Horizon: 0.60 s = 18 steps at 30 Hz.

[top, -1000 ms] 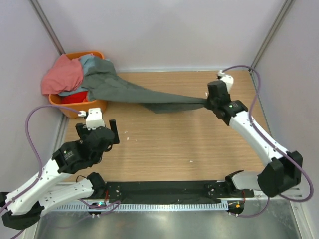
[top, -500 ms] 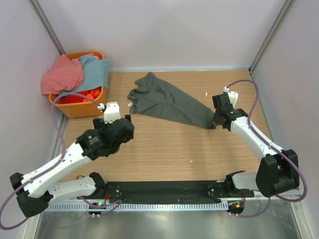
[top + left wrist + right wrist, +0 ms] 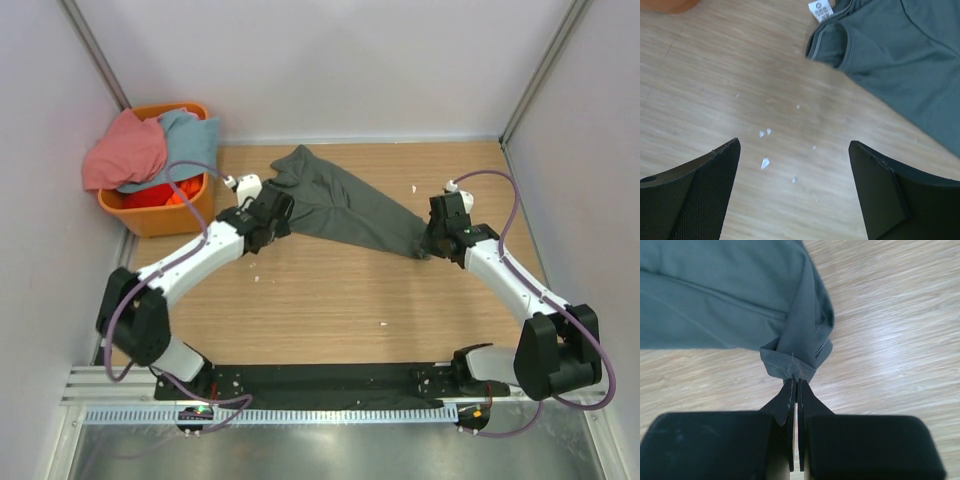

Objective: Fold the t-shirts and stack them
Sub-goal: Flatten the tshirt out

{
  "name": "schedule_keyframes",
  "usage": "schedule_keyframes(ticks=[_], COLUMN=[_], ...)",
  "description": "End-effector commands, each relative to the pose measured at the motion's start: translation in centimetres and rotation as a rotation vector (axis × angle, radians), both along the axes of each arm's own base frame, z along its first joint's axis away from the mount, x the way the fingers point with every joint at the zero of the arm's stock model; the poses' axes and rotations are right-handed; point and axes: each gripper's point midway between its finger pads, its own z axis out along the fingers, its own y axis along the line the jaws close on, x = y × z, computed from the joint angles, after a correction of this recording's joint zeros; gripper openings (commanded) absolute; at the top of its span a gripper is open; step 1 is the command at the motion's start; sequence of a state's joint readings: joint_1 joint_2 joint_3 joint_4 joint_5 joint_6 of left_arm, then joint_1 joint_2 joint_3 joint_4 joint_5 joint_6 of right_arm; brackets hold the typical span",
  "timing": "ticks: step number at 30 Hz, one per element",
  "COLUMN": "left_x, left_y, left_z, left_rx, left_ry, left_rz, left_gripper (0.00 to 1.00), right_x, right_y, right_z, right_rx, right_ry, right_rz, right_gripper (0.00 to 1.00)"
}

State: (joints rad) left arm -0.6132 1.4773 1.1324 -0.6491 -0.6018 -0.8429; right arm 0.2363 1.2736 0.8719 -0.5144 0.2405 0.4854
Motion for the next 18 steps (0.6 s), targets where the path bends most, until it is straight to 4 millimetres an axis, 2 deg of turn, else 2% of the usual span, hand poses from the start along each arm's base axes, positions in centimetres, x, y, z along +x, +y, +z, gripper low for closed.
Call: schedule_keyframes(ticks=[1, 2, 3, 4, 8, 16, 17, 18], left_x=[5.8, 7.1, 7.8, 8.5, 10.9, 13.5, 14.0, 14.2], left_y=[-1.6, -1.9, -1.8, -1.5, -1.1, -0.5, -0.8, -1.0], left_z=[-0.4, 0.0, -0.4, -2.4, -4.0, -5.8, -5.7, -6.5], left_rx=[-0.045, -0.052, -0.043, -0.016, -0.002, 0.012, -0.001, 0.002], left_ry=[-0.033, -0.043, -0.034, 0.004, 0.024, 0.034, 0.029, 0.039], left_rz=[-0.003, 0.001, 0.003, 0.014, 0.027, 0.042, 0.037, 0.032], left_gripper=[0.89, 0.89, 0.88, 0.88, 0.87, 0.8, 0.78, 0.7], right_x=[0.3, 0.1, 0.1, 0.1, 0.0, 0.1, 0.1, 0.2], right_y=[2.1, 2.5, 2.6, 2.6, 2.6, 2.7, 2.7, 2.6], right_z=[1.1, 1.1, 1.2, 1.2, 1.7, 2.5, 2.6, 2.5], right_rx=[0.108, 0.124, 0.127, 0.127, 0.121, 0.119, 0.118, 0.116], right_ry=[-0.051, -0.045, -0.047, -0.047, -0.054, -0.063, -0.063, -0.062], right_rz=[0.045, 0.058, 0.062, 0.064, 0.075, 0.089, 0.09, 0.09], right_gripper=[0.01, 0.01, 0.01, 0.01, 0.01, 0.01, 0.01, 0.01])
